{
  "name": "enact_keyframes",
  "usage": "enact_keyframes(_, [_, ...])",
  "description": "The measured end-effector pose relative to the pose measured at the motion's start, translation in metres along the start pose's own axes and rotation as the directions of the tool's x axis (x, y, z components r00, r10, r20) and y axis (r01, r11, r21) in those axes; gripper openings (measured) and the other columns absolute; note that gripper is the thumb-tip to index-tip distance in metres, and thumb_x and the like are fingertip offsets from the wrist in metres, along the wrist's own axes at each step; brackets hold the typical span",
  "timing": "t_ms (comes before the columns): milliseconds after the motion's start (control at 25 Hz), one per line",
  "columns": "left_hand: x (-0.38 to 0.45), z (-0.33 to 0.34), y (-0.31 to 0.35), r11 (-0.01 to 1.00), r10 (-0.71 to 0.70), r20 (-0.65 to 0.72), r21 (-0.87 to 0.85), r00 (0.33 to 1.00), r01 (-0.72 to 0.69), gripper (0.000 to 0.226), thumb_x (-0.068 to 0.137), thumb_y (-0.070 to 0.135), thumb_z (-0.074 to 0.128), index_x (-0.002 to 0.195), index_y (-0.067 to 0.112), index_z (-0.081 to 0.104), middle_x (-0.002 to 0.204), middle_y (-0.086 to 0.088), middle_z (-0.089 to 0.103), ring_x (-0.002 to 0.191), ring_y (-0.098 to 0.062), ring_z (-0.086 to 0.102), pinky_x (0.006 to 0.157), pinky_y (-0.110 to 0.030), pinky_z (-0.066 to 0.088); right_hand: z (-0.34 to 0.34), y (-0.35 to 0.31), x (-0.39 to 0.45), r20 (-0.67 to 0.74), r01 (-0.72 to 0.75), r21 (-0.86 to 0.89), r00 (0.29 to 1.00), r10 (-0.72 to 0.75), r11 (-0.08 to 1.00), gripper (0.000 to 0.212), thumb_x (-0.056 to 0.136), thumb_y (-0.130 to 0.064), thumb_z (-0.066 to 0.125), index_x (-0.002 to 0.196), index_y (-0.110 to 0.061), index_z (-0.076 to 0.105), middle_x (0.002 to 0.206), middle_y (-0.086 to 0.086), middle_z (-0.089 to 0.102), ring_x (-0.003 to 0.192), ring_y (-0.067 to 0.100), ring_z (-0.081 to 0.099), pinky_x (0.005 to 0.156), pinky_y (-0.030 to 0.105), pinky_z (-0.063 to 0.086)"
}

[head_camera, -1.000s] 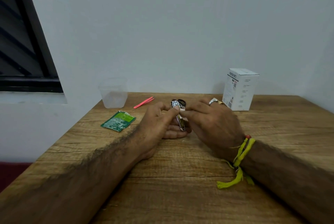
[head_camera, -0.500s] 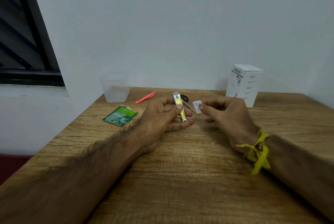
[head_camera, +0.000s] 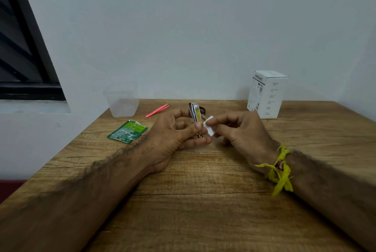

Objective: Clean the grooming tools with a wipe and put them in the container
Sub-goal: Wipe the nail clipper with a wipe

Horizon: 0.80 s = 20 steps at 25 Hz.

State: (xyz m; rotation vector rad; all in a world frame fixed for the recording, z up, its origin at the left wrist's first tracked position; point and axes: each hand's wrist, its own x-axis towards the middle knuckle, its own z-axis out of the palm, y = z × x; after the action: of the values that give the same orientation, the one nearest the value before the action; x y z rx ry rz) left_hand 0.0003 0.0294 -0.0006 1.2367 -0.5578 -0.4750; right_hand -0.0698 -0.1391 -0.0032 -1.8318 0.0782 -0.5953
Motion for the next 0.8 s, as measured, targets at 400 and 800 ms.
enact_keyframes(400, [-0.0007, -0.0008, 0.0018, 1.000, 0.028, 0.005, 0.004, 1.000, -0.028, 0.030, 0.071, 0.007, 0.077, 0.098, 0.009, 0.067, 0.088, -0.022, 0.075, 0.078, -0.035, 0.076, 0.061, -0.028, 0.062, -0.0063, 0.0023, 0.0033, 0.191, 0.038, 0.091, 0.980, -0.055, 0.995, 0.021, 0.080, -0.021, 0.078, 0.096, -0.007, 0.078, 0.090, 0.003, 0.077, 0.082, 0.009, 0.070, 0.062, 0.014, 0.047])
enact_keyframes(800, [0.0003, -0.0005, -0.0003, 0.997, 0.068, -0.014, 0.044, 0.998, -0.068, 0.022, 0.068, 0.005, 0.077, 0.082, 0.010, 0.061, 0.073, -0.017, 0.070, 0.071, -0.030, 0.075, 0.059, -0.031, 0.062, -0.0046, -0.0021, -0.0017, 0.205, 0.266, -0.102, 0.948, -0.241, 0.959, 0.009, 0.082, -0.012, 0.077, 0.091, -0.011, 0.079, 0.082, 0.002, 0.075, 0.077, 0.015, 0.070, 0.065, 0.027, 0.057])
